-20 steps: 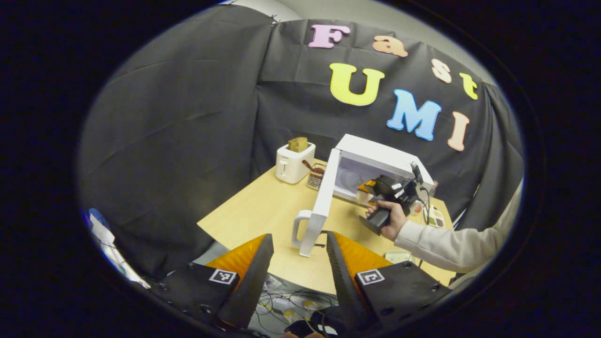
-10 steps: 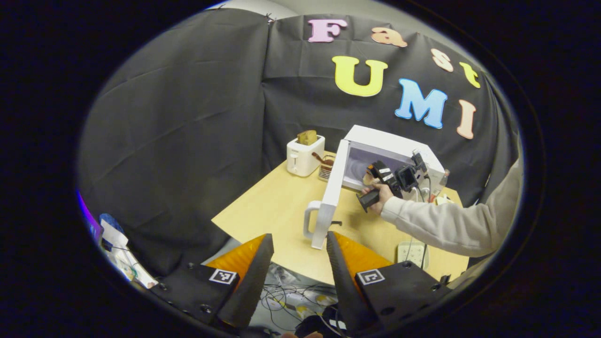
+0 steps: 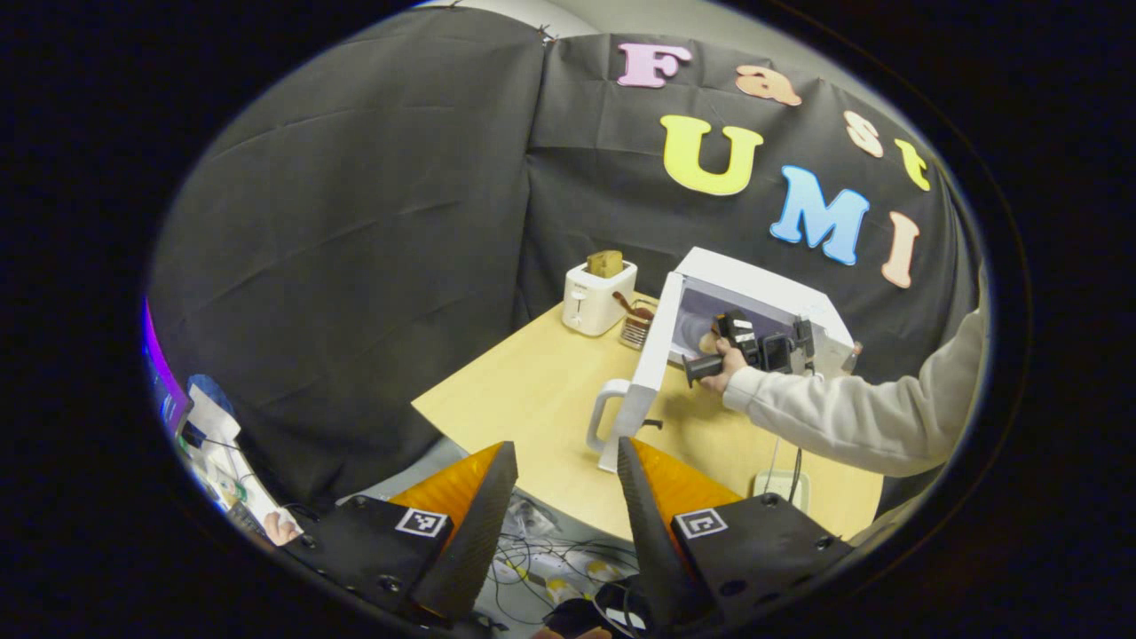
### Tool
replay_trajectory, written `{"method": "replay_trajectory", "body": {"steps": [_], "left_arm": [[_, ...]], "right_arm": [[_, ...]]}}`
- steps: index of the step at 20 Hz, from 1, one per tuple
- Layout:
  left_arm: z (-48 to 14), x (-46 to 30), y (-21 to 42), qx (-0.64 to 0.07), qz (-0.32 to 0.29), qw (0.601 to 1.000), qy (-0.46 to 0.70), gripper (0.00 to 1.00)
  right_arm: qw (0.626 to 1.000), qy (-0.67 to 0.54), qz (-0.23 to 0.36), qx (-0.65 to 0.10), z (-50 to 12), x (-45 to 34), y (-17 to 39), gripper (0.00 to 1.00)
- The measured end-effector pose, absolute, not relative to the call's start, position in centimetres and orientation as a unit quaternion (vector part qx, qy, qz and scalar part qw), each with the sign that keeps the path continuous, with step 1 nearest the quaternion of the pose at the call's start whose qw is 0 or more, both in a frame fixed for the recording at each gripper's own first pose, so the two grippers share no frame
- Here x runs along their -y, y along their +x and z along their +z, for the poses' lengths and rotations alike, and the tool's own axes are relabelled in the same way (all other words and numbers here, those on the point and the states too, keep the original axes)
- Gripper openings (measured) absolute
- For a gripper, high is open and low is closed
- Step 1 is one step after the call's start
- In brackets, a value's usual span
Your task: Open the microwave oven with the left hand, put the food in, and close the microwave oven.
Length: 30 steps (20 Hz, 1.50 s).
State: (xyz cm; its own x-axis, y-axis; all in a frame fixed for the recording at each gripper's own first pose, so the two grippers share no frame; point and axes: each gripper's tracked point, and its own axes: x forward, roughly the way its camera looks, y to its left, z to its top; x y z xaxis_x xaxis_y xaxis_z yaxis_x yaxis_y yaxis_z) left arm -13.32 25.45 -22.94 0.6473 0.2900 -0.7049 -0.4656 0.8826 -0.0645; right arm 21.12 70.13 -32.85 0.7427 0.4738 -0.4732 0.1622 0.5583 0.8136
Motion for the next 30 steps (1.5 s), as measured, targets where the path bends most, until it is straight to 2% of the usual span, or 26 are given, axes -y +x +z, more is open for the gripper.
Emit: {"method": "replay_trajectory", "body": {"steps": [1, 2, 3, 4, 5, 6, 8, 11, 12, 15, 17, 20, 22, 23, 26, 27, 28, 29, 30], "left_arm": [[-23.0, -25.4, -13.3, -0.361, 0.208, 0.901, -0.120, 0.78], [-23.0, -25.5, -13.2, -0.358, 0.207, 0.903, -0.119, 0.78], [-22.7, -25.5, -13.2, -0.355, 0.206, 0.904, -0.120, 0.78], [-22.6, -25.5, -13.0, -0.350, 0.204, 0.906, -0.123, 0.72], [-22.7, -25.6, -13.1, -0.348, 0.203, 0.907, -0.125, 0.72], [-22.6, -25.6, -13.2, -0.346, 0.203, 0.907, -0.125, 0.84], [-22.3, -26.0, -13.5, -0.340, 0.204, 0.910, -0.126, 0.84], [-22.4, -26.7, -14.0, -0.330, 0.206, 0.911, -0.135, 0.84], [-22.6, -26.9, -14.1, -0.328, 0.206, 0.911, -0.139, 0.78], [-22.3, -28.1, -14.4, -0.311, 0.204, 0.917, -0.147, 0.84], [-22.5, -29.4, -14.0, -0.301, 0.196, 0.923, -0.140, 0.84], [-24.8, -31.7, -12.5, -0.291, 0.175, 0.931, -0.132, 0.72], [-27.3, -32.7, -10.8, -0.289, 0.158, 0.932, -0.150, 0.84], [-28.9, -32.9, -10.0, -0.294, 0.149, 0.931, -0.159, 0.78], [-33.1, -32.7, -7.0, -0.301, 0.120, 0.931, -0.167, 0.81], [-34.3, -32.3, -6.3, -0.306, 0.112, 0.930, -0.169, 0.78], [-35.0, -32.1, -5.7, -0.312, 0.107, 0.929, -0.169, 0.84], [-35.1, -31.9, -5.4, -0.313, 0.105, 0.929, -0.167, 0.78], [-35.2, -31.8, -5.0, -0.313, 0.103, 0.930, -0.165, 0.78]], "right_arm": [[0.806, 0.464, 0.097, -0.355, -32.6, -70.2, 20.7, 0.79], [0.798, 0.471, 0.101, -0.361, -32.0, -70.3, 20.3, 0.81], [0.793, 0.476, 0.102, -0.366, -31.5, -70.4, 20.1, 0.92], [0.790, 0.478, 0.101, -0.371, -31.3, -70.2, 19.9, 0.98], [0.789, 0.479, 0.104, -0.371, -31.1, -70.3, 19.8, 0.98], [0.791, 0.474, 0.104, -0.372, -31.1, -70.2, 19.7, 0.98], [0.804, 0.456, 0.110, -0.366, -30.8, -69.2, 19.3, 0.98], [0.808, 0.442, 0.152, -0.360, -28.7, -68.2, 17.6, 0.98], [0.805, 0.438, 0.167, -0.363, -28.1, -67.9, 16.9, 0.98], [0.811, 0.415, 0.205, -0.357, -26.1, -65.6, 14.5, 0.98], [0.817, 0.398, 0.227, -0.350, -24.7, -63.3, 12.4, 0.98], [0.809, 0.363, 0.280, -0.367, -23.3, -59.8, 7.7, 0.98], [0.821, 0.325, 0.300, -0.361, -22.7, -56.6, 4.9, 0.98], [0.825, 0.309, 0.309, -0.358, -22.4, -55.3, 3.4, 0.98], [0.825, 0.279, 0.334, -0.360, -21.7, -51.6, -0.6, 0.98], [0.826, 0.268, 0.341, -0.361, -21.5, -50.4, -1.6, 0.98], [0.827, 0.253, 0.347, -0.362, -21.3, -49.4, -2.6, 0.98], [0.830, 0.238, 0.351, -0.361, -21.3, -48.4, -3.4, 0.98], [0.832, 0.225, 0.360, -0.357, -21.0, -47.5, -4.0, 0.98]]}}
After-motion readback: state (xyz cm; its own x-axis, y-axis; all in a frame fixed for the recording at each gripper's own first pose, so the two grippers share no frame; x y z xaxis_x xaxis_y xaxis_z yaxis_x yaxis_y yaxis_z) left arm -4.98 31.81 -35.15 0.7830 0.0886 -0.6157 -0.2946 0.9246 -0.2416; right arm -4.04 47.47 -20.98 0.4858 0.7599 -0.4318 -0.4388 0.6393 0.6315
